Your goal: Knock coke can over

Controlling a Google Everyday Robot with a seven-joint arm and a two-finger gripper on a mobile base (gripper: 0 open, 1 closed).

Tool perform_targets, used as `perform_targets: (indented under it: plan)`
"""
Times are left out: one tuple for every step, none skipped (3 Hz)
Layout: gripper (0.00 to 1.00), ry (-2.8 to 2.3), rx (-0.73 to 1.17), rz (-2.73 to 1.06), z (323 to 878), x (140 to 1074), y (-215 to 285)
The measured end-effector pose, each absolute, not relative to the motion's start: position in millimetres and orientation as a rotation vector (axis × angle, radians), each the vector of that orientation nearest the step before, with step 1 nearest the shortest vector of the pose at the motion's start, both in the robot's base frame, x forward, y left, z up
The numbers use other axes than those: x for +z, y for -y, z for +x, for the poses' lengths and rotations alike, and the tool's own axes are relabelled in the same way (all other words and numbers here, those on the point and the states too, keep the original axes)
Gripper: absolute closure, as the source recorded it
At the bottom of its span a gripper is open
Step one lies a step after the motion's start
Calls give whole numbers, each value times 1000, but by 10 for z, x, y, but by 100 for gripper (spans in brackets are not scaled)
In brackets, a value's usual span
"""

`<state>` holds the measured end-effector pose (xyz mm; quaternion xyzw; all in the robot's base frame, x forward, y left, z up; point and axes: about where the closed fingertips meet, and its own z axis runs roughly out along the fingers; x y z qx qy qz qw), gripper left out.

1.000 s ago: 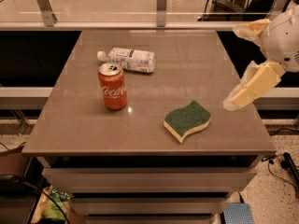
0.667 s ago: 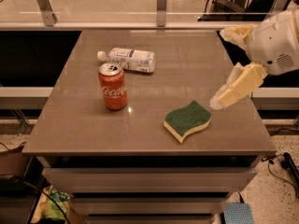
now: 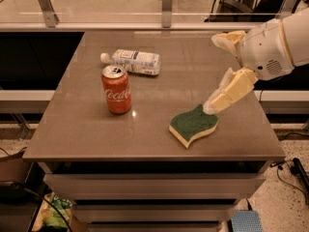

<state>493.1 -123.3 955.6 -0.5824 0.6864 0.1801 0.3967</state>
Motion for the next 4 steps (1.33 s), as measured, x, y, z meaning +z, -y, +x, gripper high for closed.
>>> perform_targets:
  plan:
    - [0,-1709,465,-1440,4935,9615,1256]
    - [0,-1665,498,-1396,4963,9613,1213]
    - [0,-1604,565,-1365,5069,9545,1034]
    - [0,-1554,665,-1357,5180,9392,773]
